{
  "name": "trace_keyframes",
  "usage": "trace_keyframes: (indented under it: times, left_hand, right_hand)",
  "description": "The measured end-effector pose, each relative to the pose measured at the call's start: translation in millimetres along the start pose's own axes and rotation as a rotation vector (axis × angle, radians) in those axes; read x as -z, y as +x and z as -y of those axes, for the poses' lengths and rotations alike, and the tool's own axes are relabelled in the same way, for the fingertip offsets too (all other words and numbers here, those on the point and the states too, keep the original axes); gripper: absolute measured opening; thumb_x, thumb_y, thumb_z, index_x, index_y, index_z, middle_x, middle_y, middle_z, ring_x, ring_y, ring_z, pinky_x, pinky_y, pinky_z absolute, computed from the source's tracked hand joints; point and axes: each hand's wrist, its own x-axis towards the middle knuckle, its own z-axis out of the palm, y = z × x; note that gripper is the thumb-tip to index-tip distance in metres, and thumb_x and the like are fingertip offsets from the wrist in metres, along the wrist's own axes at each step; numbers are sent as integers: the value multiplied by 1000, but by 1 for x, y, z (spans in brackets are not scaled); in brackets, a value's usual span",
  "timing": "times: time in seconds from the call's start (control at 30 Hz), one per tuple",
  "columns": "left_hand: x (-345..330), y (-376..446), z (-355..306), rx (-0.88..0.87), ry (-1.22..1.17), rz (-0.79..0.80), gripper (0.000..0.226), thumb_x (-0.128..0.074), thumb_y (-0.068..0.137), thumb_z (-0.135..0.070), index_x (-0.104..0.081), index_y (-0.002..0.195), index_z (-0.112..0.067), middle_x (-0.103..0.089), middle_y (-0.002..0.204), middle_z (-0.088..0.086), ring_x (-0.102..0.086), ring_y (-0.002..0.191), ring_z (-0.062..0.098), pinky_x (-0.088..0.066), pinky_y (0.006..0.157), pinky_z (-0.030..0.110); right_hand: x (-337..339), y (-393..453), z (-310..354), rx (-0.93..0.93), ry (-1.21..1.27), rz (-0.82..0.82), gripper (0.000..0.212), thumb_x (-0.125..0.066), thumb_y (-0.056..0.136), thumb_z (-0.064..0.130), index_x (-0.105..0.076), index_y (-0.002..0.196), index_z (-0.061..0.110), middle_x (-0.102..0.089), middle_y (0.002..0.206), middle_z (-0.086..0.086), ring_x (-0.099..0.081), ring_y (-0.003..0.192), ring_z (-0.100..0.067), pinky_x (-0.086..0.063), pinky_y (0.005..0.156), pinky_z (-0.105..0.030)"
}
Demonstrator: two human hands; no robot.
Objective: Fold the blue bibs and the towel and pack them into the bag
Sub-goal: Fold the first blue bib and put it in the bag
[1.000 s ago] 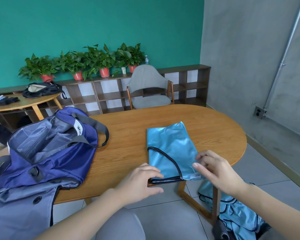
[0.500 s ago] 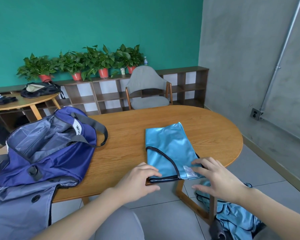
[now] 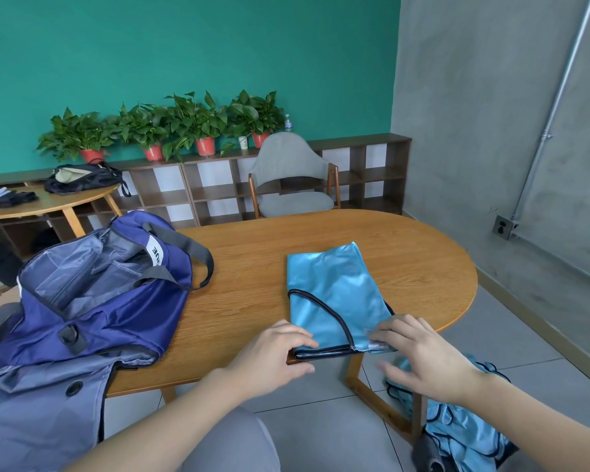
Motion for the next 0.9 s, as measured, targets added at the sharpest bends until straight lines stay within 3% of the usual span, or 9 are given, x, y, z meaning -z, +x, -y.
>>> trace_keyframes:
  times: [0.07, 0.2, 0.27, 0.33, 0.47, 0.57, 0.7, 0.8, 0.9]
  left_hand:
    - [0, 0, 1, -8, 22, -1, 41, -78, 85, -44, -71, 123, -31, -65, 125, -19, -49, 118, -6, -42, 105, 22]
    - [-1, -1, -2, -10, -15, -33, 31, -71, 88, -47, -76, 111, -27, -72, 113, -17, -56, 110, -5, -47, 97, 23]
    - [3, -2, -6, 23, -61, -75, 26, -67, 90, -48, -76, 103, -28, -72, 100, -17, -60, 97, -5, -49, 88, 21]
    - [10, -2, -11, 80, -102, -123, 17, -68, 93, -44, -75, 99, -29, -70, 91, -18, -62, 87, -2, -46, 79, 16]
    - [24, 1, -21, 93, -182, -238, 5, -66, 97, -35, -68, 94, -31, -66, 80, -21, -60, 72, 2, -44, 69, 19]
    - [35, 8, -25, 85, -263, -306, 7, -66, 97, -31, -63, 91, -33, -58, 68, -14, -48, 58, 6, -41, 60, 29]
    - [53, 29, -26, 92, -325, -443, 10, -70, 95, -26, -67, 91, -34, -53, 58, -5, -39, 52, 5, -33, 53, 27]
    - [60, 50, -17, 135, -330, -473, 14, -69, 95, -29, -65, 90, -40, -60, 63, -12, -45, 53, 8, -35, 54, 24]
    - [52, 72, 8, 236, -331, -464, 10, -68, 96, -28, -66, 90, -35, -60, 62, -19, -48, 55, 5, -33, 54, 16]
  right_hand:
    - [-1, 0, -4, 36, -60, -1, 42, -53, 95, 54, -62, 129, 31, -60, 120, 18, -55, 113, -7, -47, 88, -26]
    - [2, 5, -9, 25, 16, -58, 27, -50, 101, 39, -70, 115, 29, -65, 108, 19, -60, 103, -4, -43, 84, -23]
    - [10, 10, -5, -57, 116, -10, 26, -47, 103, 45, -68, 110, 32, -64, 102, 24, -58, 99, 2, -40, 86, -21]
    - [20, 14, 0, -178, 272, 36, 22, -49, 102, 45, -66, 103, 33, -63, 89, 20, -58, 89, -3, -41, 81, -20]
    - [41, 26, 7, -330, 532, 71, 10, -59, 101, 33, -66, 94, 37, -67, 79, 2, -59, 73, -18, -48, 70, -39]
    - [64, 41, 13, -346, 647, 15, 11, -59, 100, 33, -68, 94, 31, -69, 81, 2, -62, 74, -18, -48, 71, -38]
    - [81, 74, 11, -384, 782, -36, 17, -60, 99, 34, -70, 94, 20, -72, 89, 1, -68, 84, -19, -53, 74, -37]
    - [73, 103, -2, -437, 839, -40, 19, -61, 99, 35, -71, 95, 20, -73, 90, -2, -70, 85, -24, -54, 74, -41]
    - [50, 131, -19, -547, 850, -10, 18, -61, 100, 33, -73, 95, 20, -75, 89, -1, -72, 83, -18, -57, 76, -42]
